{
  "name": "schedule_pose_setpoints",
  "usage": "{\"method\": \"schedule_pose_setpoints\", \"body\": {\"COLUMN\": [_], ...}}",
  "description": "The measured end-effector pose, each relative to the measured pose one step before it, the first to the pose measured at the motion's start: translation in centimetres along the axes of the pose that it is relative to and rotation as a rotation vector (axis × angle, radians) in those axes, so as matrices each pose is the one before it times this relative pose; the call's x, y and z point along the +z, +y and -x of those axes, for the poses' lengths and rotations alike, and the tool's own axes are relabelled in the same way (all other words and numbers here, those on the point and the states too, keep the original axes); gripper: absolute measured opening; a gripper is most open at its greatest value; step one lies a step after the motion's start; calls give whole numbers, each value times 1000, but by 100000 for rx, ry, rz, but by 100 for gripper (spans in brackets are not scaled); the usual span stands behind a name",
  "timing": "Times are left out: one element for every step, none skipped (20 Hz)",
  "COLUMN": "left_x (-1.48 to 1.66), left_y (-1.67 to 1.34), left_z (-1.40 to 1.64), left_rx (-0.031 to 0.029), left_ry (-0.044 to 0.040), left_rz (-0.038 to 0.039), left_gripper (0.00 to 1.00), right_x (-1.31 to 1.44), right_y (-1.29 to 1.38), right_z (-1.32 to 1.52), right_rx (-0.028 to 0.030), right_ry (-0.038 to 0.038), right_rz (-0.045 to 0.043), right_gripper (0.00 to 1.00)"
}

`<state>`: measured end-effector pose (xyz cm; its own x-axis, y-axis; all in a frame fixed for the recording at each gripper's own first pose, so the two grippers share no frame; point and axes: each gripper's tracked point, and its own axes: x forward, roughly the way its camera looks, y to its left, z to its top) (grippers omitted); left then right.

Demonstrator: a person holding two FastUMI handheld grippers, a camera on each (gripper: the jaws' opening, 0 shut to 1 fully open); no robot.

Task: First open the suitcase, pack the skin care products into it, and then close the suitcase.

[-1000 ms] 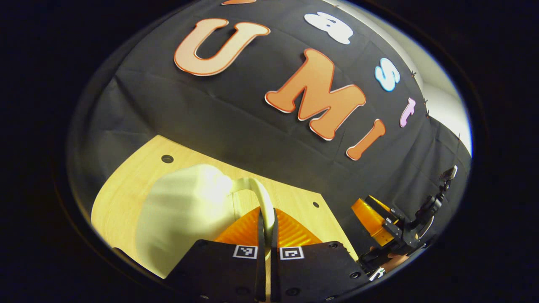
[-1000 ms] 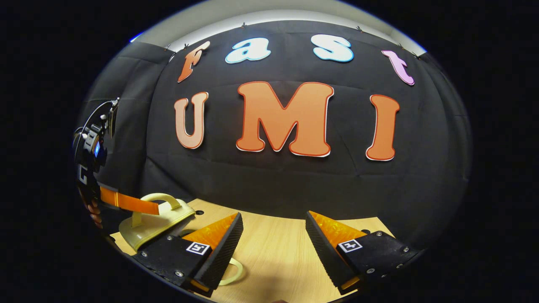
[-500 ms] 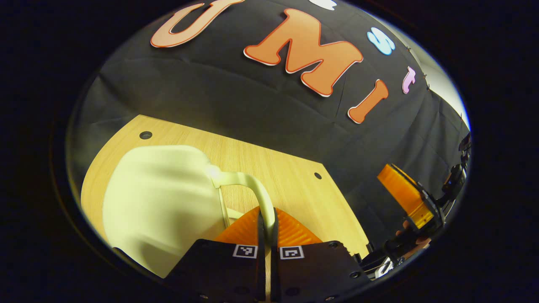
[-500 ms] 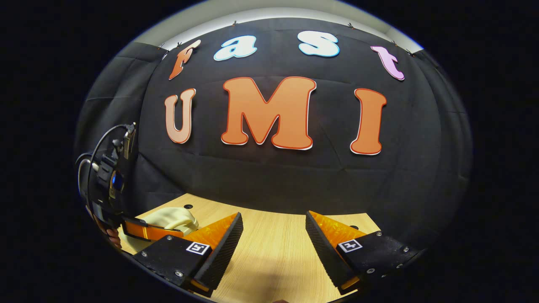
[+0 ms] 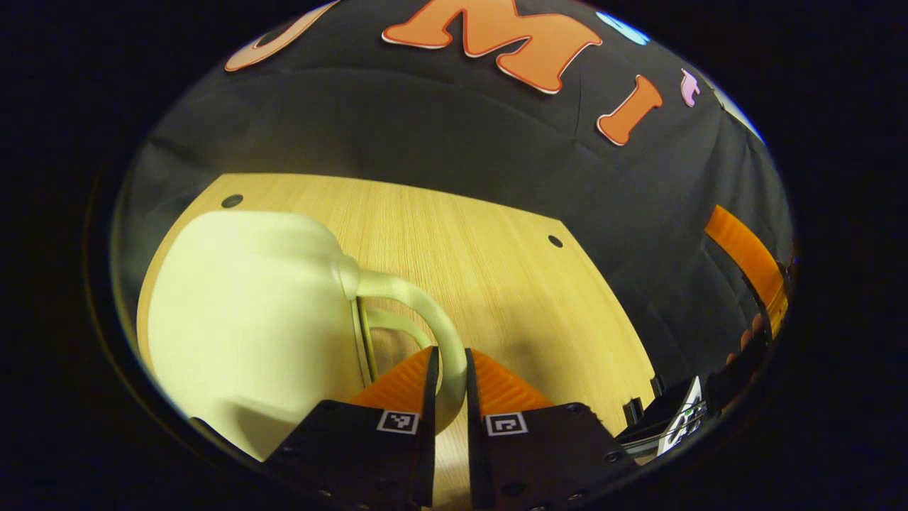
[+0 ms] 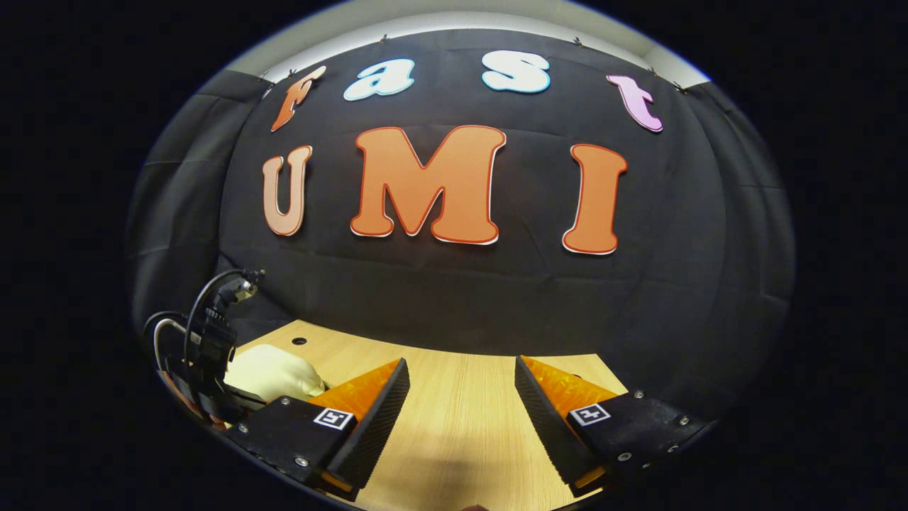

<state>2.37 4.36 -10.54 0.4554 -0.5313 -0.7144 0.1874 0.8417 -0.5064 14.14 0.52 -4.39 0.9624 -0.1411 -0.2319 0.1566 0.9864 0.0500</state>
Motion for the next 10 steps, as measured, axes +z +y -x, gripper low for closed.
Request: {"method": "schedule_pose_setpoints", "body": {"left_x": [-423, -125, 379, 328, 354, 616, 719, 888, 937, 810], "left_y": [106, -235, -416, -1028, -744, -232, -379, -760, -851, -635], "left_z": [16, -41, 1035, -612, 588, 106, -43, 458, 131, 247], "left_rx": [1212, -712, -179, -2817, -1397, 697, 197, -1826, -1541, -277], "left_ry": [1519, 253, -1163, -1085, -1336, -2114, -2622, -2484, -2565, -2791], "left_rz": [-783, -817, -661, -432, -1175, -1538, -1393, 381, 1319, 464], "left_gripper": [20, 21, 19, 27, 27, 54, 59, 66, 65, 81], "right_x": [-137, -7, -179, -22, 157, 176, 273, 244, 332, 365], "right_y": [-335, -276, -305, -305, -210, -273, -192, -228, -126, -146], "right_z": [128, 113, 129, 133, 45, 33, 76, 60, -15, 49], "right_rx": [-667, -350, -37, -410, -243, -374, 15, -42, 161, 184], "right_ry": [12, -41, 240, -131, -473, -626, -840, -732, -954, -920], "right_rz": [-245, -262, -236, -75, -6, -36, -151, -154, -272, -139], "right_gripper": [95, 95, 95, 95, 95, 95, 95, 95, 95, 95]}}
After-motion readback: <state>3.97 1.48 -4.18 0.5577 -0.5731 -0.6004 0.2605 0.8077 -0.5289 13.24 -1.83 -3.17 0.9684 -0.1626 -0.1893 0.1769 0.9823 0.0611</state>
